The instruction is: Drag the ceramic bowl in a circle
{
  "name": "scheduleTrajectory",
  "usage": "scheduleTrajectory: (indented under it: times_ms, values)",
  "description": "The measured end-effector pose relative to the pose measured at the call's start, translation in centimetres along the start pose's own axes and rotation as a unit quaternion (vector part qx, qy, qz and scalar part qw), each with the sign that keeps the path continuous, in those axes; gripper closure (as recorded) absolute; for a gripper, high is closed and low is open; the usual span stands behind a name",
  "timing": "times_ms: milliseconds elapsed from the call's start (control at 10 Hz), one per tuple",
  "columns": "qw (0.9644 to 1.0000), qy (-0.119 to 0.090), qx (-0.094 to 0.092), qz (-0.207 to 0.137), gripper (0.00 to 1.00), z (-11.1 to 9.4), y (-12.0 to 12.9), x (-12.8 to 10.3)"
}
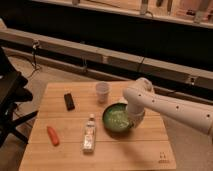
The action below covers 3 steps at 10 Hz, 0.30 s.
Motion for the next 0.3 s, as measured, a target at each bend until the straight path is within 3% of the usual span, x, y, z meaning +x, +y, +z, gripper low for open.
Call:
scheduleTrajectory:
  times_ms: [300]
  values:
    - [1.0,-0.001,0.002,0.002,0.99,-0.2,-1.7,-1.5]
